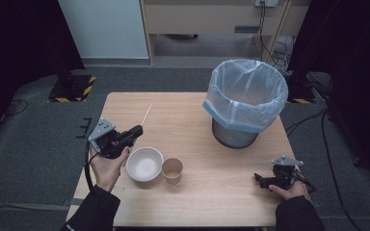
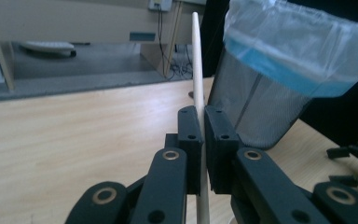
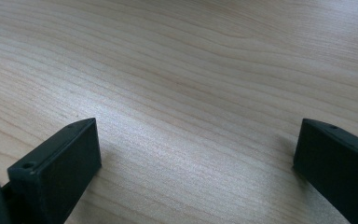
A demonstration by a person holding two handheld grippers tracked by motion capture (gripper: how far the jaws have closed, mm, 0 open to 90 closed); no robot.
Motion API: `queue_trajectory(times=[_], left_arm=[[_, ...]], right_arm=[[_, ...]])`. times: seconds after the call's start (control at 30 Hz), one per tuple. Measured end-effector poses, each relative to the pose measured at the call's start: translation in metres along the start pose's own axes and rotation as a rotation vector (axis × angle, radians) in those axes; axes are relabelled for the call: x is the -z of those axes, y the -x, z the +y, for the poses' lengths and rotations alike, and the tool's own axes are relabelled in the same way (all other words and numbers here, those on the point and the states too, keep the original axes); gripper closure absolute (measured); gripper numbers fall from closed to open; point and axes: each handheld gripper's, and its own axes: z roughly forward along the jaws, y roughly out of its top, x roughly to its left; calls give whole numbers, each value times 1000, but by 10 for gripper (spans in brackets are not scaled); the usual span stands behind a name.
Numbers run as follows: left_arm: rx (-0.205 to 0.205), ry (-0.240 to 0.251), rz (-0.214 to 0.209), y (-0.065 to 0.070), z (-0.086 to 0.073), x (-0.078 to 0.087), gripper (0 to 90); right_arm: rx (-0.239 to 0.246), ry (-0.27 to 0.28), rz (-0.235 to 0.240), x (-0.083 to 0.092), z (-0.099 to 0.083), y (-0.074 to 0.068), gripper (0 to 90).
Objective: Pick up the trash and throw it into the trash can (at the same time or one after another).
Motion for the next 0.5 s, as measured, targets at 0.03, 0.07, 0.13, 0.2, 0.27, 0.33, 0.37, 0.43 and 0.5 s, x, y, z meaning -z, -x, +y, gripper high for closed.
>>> queue_trajectory(times=[0.03, 0.07, 0.13, 0.2, 0.27, 0.33, 0.37, 0.43, 0.5], left_arm=[[-11, 11, 5, 1, 4, -1, 855], [-13, 20, 1, 3, 7, -1, 855], [-17, 32, -10, 6, 14, -3, 855], [-28, 44, -16, 9, 21, -5, 855], [-35, 54, -20, 12, 26, -7, 855], [-42, 67, -26, 16, 34, -10, 855], [-48, 73, -27, 17, 37, -11, 855], [-52, 86, -33, 21, 44, -13, 855], [-60, 100, -38, 24, 51, -15, 855]], right_arm=[[1, 1, 0, 0, 0, 0, 9], [1, 0, 0, 0, 0, 0, 9], [1, 1, 0, 0, 0, 0, 9], [1, 0, 0, 0, 0, 0, 9], [1, 0, 0, 0, 0, 0, 9], [1, 0, 0, 0, 0, 0, 9], [1, 0, 0, 0, 0, 0, 9], [1, 0, 0, 0, 0, 0, 9], [1, 0, 0, 0, 0, 0, 9]])
